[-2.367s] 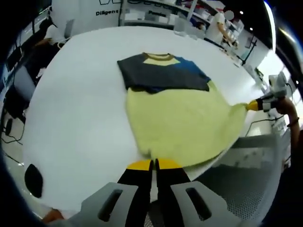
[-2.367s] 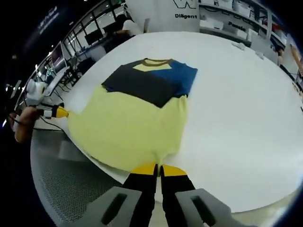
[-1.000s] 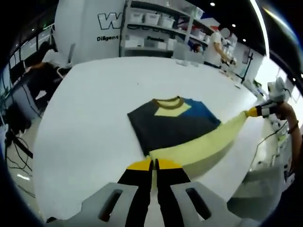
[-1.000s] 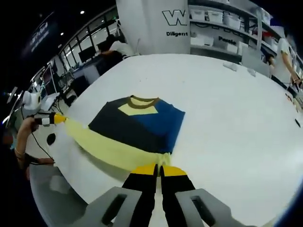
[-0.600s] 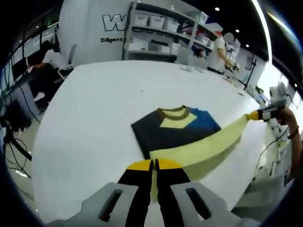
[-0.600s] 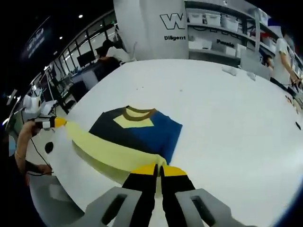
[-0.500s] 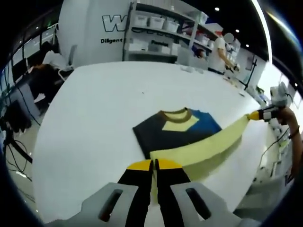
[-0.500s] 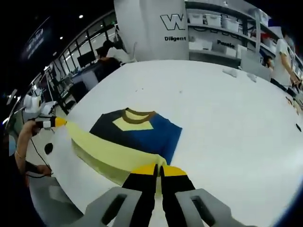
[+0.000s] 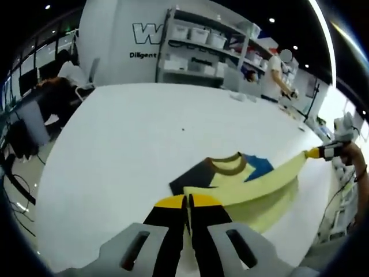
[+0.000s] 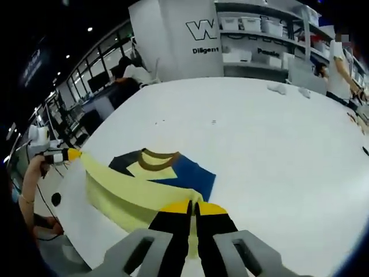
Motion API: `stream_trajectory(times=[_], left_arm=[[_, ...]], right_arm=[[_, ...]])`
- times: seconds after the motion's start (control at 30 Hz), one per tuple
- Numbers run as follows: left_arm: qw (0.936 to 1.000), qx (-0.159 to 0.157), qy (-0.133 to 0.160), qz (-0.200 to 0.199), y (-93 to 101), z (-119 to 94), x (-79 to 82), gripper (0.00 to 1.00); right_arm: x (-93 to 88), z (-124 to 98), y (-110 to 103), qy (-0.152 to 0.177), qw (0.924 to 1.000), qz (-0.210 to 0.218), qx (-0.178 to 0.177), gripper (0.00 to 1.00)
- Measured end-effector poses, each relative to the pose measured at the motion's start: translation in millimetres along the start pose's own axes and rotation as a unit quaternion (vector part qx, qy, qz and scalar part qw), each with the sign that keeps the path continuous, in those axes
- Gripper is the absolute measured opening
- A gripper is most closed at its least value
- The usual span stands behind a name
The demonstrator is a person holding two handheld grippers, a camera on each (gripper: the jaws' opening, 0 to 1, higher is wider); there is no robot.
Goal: Fold the garment on the visible template until the final outline fits inside the template.
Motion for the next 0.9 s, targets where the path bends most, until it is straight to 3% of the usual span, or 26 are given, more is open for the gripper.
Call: stream_trajectory(times=[0.43,0.57,0.9], left_arm=[[0.9997,0.020,-0.011,-0.010,-17.4,40,1.9,0.00],[0.9989,0.030,-0.022,-0.027,-24.6,52,-7.2,0.00],[0.9981,0.048,-0.026,-0.029,-34.8,81,-20.9,0.00]], right_arm=[[16.4,45,5,-0.004,0.9992,-0.024,-0.033,0.00],[13.3,58,11,-0.023,0.9978,-0.039,-0.049,0.00],[2.8,91,21,-0.046,0.9966,-0.045,-0.051,0.00]])
Point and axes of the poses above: the point that each gripper's makers call its tool centre point, and the gripper's own axes: z roughly forward along the fingers, y roughly to its right, x roughly out of its top, the point moved 5 cm from there along -z, roughly backward along the fingers, and after that the axes turned 10 degrees about y, right-handed, at the moved point
